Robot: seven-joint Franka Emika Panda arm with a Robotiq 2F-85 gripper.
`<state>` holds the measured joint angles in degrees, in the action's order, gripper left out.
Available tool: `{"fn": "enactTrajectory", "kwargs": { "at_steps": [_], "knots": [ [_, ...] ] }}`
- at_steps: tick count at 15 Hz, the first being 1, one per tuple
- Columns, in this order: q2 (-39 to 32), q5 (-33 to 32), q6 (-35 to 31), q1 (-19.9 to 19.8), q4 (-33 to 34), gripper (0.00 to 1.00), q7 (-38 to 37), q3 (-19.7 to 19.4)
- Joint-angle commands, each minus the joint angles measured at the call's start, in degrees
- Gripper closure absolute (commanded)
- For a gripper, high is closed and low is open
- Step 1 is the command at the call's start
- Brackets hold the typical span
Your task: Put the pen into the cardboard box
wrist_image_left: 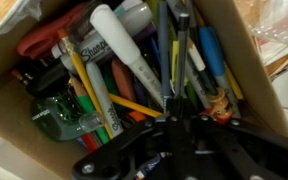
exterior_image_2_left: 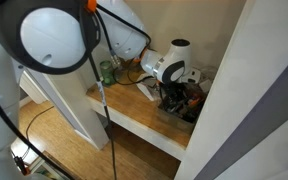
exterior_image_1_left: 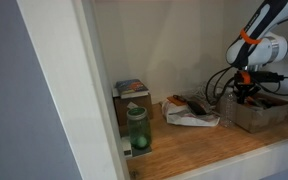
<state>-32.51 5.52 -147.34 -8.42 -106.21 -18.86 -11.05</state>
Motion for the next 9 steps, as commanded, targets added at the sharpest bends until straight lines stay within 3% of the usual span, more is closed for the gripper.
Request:
{"fn": "enactTrajectory", "kwargs": {
  "at_steps": [1,9],
  "knots": [
    [0.29,-0.87,-0.74,1.33,-0.36,0.65,-0.91,-1.19],
    [7.26,-0.40,4.56,-1.06,0.50,0.09,11.47,2.01]
  ]
}}
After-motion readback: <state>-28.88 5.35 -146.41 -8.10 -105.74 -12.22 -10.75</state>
